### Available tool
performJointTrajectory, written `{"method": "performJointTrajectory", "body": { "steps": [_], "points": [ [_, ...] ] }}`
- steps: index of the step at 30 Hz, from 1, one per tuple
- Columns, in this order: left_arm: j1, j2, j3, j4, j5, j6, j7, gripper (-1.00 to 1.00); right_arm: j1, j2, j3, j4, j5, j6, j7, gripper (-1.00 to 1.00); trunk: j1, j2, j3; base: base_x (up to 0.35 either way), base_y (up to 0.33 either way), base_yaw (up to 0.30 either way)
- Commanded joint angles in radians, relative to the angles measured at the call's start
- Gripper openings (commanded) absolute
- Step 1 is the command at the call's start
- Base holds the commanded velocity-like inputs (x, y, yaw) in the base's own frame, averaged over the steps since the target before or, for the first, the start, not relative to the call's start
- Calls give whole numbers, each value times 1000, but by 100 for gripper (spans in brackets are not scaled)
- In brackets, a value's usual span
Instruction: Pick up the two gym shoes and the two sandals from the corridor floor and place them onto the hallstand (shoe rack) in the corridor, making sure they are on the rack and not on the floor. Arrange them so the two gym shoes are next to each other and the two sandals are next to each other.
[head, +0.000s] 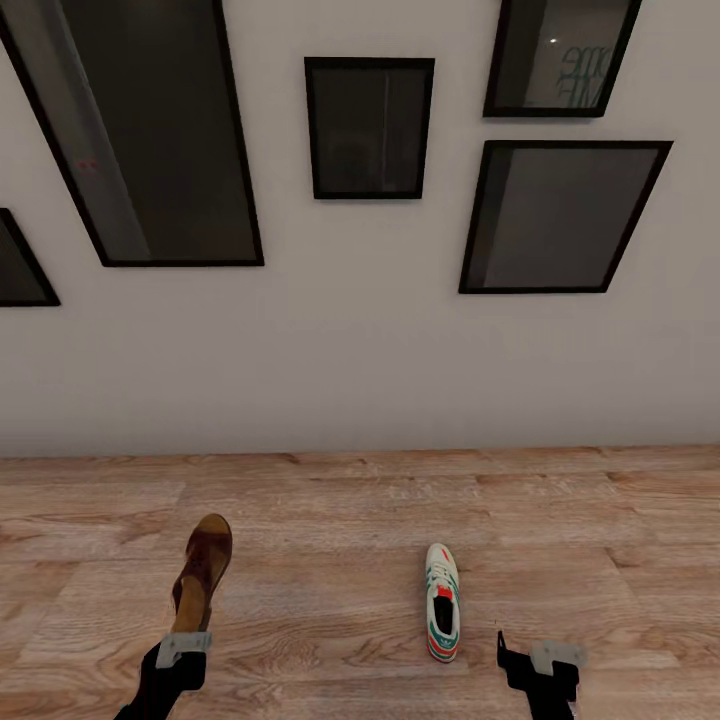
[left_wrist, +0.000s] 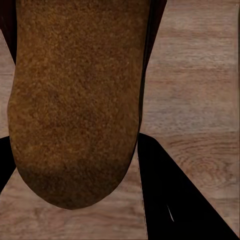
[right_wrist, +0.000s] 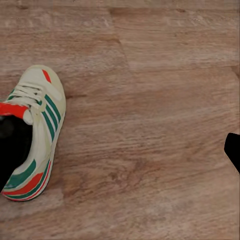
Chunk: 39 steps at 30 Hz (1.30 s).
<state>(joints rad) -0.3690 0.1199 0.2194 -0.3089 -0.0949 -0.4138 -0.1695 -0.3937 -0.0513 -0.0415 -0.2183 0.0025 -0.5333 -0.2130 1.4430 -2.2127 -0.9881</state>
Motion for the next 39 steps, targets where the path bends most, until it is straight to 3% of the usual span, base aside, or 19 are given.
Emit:
{"method": "performJointTrajectory", "body": {
  "steps": [1, 4, 6, 8, 11, 16, 18, 19, 25, 39],
  "points": [
    [-41, -1, 10, 5, -15, 7, -5, -100, -1, 0, -4, -61, 0, 70, 2, 100, 0, 0, -1, 0, 0, 0],
    [-108, -6, 10, 6, -18, 57, -5, -100, -1, 2, -3, -178, -2, 229, 3, 100, 0, 0, -1, 0, 0, 0],
    [-181, -9, 11, 4, -17, 153, -6, -100, -1, 1, -2, -304, -3, 379, 4, 100, 0, 0, -1, 0, 0, 0],
    [-198, -10, 10, 0, -19, 175, -8, -100, -1, 1, 4, -330, -3, 408, 25, 100, 0, 0, -1, 0, 0, 0],
    [-217, -15, 7, -5, -21, 196, -16, -100, -1, -1, 9, -343, -4, 424, 111, 100, 0, 0, -1, 0, 0, 0],
    [-219, -17, 8, -5, -20, 197, -19, -100, -1, -1, 8, -340, -2, 428, 157, 100, 0, 0, -1, 0, 0, 0],
    [-220, -20, 7, -6, -22, 195, -20, -100, -1, -2, 8, -327, -2, 428, 162, 100, 0, 0, -1, 0, 0, 0],
    [-221, -31, -28, -9, -38, 191, -52, -100, -1, -1, 8, -237, -2, 426, 166, 100, 0, 0, -1, 0, 0, 0],
    [-221, -34, -60, -63, -42, 188, -123, -100, -1, -1, 8, -216, -2, 425, 164, 100, 0, 0, -1, 0, 0, 0],
    [-222, -37, -69, -88, -40, 192, -144, -100, -1, -1, 8, -205, -1, 423, 161, 100, 0, 0, -1, 52, 31, 0]
  ]
}}
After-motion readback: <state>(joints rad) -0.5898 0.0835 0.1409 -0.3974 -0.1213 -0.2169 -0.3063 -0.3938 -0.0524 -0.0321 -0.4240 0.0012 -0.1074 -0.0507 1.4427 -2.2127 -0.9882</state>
